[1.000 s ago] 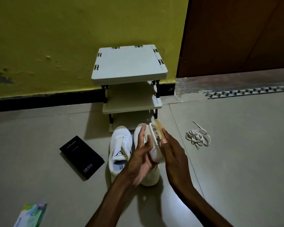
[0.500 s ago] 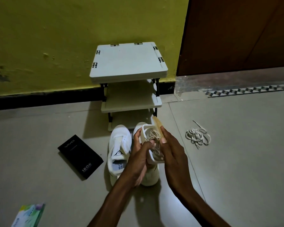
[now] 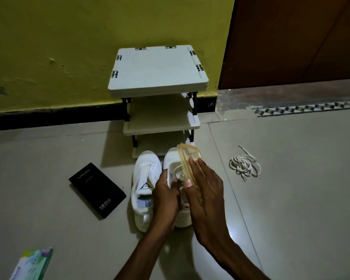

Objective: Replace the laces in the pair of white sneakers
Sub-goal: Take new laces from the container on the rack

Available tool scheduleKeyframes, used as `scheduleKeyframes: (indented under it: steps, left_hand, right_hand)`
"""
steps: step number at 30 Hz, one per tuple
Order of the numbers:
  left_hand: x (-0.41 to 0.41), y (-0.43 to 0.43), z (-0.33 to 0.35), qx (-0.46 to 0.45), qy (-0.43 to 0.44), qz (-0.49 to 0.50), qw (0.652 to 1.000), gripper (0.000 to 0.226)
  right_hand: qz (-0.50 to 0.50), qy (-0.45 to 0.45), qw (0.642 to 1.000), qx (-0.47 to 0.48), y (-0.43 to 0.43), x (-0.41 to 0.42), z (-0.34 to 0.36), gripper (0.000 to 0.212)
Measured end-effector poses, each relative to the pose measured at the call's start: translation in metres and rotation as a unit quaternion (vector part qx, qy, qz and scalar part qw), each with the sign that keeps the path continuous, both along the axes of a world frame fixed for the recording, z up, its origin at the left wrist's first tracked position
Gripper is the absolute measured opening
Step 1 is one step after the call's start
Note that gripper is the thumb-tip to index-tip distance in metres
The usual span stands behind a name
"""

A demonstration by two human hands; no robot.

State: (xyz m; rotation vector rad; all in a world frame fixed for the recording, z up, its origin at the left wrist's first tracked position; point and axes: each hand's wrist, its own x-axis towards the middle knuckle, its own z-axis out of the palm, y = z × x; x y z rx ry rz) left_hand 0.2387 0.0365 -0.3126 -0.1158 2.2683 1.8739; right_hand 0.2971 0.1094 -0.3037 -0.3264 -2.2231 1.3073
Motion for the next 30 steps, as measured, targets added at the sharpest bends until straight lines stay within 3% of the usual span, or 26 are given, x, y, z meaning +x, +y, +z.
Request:
scheduleKeyframes:
  steps: [3, 6, 9, 12, 16, 20, 23, 30]
  left_hand:
    - [-0.001, 0.004, 0.004, 0.012, -0.042, 0.065, 0.997, 0.031]
    - [-0.001, 0.003, 0.005, 0.088, -0.072, 0.109, 0.987, 0.049]
    - [-0.002, 0.002, 0.005, 0.070, -0.049, 0.097, 0.992, 0.026]
    - [-0.005, 0.002, 0.005, 0.100, -0.070, 0.074, 0.990, 0.036]
    - [-0.006, -0.002, 0.011, 0.153, -0.096, 0.002, 0.984, 0.036]
    - [-0.008, -0.006, 0.013, 0.235, -0.161, -0.017, 0.959, 0.042]
    - [-0.008, -0.008, 0.017, 0.312, -0.181, -0.016, 0.933, 0.035]
    - [-0.003, -0.008, 0.026, 0.370, -0.186, -0.034, 0.909, 0.035]
  right_hand:
    - [0.003, -0.001, 1.000, 0.000, 0.000, 0.003, -0.007, 0.061]
    - [0.000, -0.026, 0.999, 0.020, -0.002, 0.006, -0.016, 0.068]
    - [0.007, -0.033, 0.999, 0.034, -0.003, 0.007, -0.024, 0.066]
    - [0.008, -0.043, 0.999, 0.006, 0.001, 0.006, -0.023, 0.070]
    - [0.007, -0.056, 0.998, -0.015, 0.011, 0.004, -0.022, 0.058]
    - [0.001, -0.063, 0.998, -0.007, 0.015, 0.004, -0.026, 0.057]
    - [0.006, -0.050, 0.999, 0.018, 0.018, 0.005, -0.024, 0.055]
    - [0.017, -0.022, 0.997, 0.072, 0.019, 0.004, -0.021, 0.053]
